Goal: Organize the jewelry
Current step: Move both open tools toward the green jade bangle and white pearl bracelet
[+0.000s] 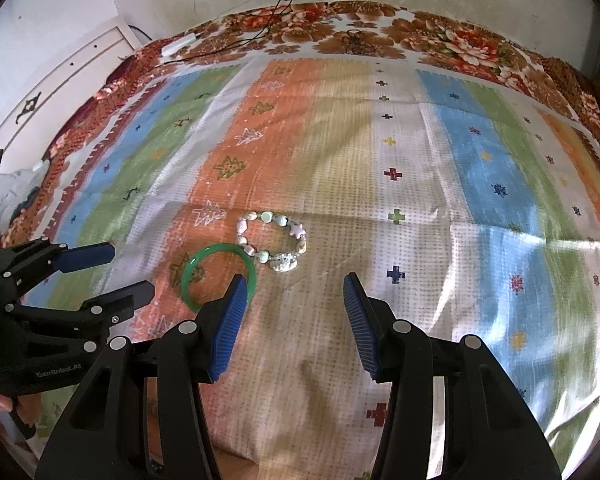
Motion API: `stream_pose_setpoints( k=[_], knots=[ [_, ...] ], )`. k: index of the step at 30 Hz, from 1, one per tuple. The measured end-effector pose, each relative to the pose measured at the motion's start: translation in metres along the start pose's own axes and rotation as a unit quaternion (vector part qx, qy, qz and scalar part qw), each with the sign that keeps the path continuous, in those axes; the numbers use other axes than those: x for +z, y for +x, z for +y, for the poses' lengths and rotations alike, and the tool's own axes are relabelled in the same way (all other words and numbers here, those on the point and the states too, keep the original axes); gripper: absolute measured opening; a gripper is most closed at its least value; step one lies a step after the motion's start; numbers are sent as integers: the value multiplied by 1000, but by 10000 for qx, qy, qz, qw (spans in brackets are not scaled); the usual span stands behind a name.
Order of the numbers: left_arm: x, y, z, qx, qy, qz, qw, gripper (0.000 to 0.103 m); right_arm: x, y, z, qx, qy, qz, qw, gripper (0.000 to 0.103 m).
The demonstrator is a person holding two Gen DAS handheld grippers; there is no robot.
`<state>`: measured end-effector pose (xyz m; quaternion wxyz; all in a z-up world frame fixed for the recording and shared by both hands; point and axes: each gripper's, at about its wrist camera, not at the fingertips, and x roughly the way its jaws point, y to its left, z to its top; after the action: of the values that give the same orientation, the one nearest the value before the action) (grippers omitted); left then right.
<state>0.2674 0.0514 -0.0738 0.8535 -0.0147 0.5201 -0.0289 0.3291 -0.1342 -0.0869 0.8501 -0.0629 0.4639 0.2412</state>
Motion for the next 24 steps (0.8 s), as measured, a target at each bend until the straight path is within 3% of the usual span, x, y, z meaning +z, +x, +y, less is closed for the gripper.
stream_pose_setpoints(
  k=[24],
  knots=[
    [12, 51, -1, 99, 304, 388, 9987, 65, 21, 61, 1, -140, -186, 340, 9992, 50]
  ],
)
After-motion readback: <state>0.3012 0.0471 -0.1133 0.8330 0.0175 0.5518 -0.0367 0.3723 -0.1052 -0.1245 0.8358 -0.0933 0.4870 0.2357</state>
